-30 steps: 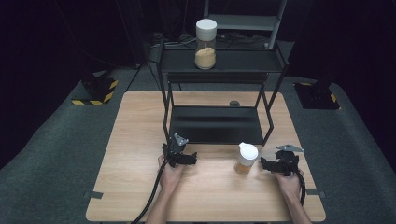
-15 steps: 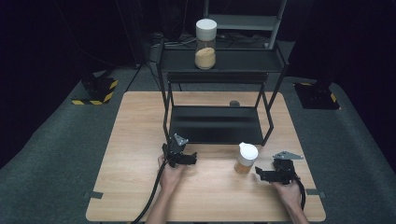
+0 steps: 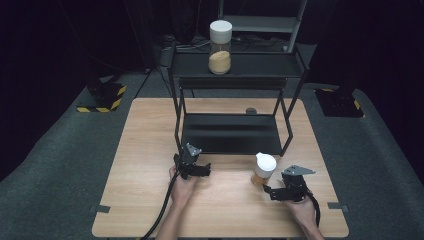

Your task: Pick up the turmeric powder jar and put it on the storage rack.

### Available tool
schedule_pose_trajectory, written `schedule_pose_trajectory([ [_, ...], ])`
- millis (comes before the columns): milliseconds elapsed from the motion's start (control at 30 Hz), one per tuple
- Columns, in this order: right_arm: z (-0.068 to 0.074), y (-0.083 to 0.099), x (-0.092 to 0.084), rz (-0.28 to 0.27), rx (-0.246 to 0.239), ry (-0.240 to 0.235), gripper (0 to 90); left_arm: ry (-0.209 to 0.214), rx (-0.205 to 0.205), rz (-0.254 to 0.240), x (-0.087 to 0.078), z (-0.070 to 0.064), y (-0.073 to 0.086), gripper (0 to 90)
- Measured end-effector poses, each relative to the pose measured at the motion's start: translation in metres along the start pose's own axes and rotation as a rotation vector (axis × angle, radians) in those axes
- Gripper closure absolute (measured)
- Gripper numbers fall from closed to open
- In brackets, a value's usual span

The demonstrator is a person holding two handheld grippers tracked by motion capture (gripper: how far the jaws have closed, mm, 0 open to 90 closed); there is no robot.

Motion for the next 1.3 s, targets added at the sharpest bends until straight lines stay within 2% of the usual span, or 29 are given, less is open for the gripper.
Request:
schedule_pose_trajectory([
  [333,0.007,-0.009,0.006,-0.032,-0.026,-0.025,7.4,0.001,0.000,0.000,0.000,0.000,0.000,4.6],
  [467,0.010,-0.017,0.008,-0.045,-0.049,-0.047,10.7,0.001,0.000,0.000,0.000,0.000,0.000,4.6],
  [667,0.015,-0.024,0.013,-0.048,-0.086,-0.054,14.8,0.001,0.000,0.000,0.000,0.000,0.000,4.6],
  [900,0.016,-0.025,0.014,-0.058,-0.085,-0.038,20.1,0.001,0.000,0.000,0.000,0.000,0.000,4.7],
  [1300,0.021,-0.020,0.014,-0.103,-0.120,-0.004,29.5,0.001,0.000,0.000,0.000,0.000,0.000,4.6],
])
Point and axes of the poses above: each handheld gripper's, and its own axes: x roughly forward along the jaws, y roughly out of its underside, z roughly to its left, the point moved 2 cm from there along x, roughly forward along the jaws, and after that the axes turned 7 degrees about -y, right-handed, at the moved point
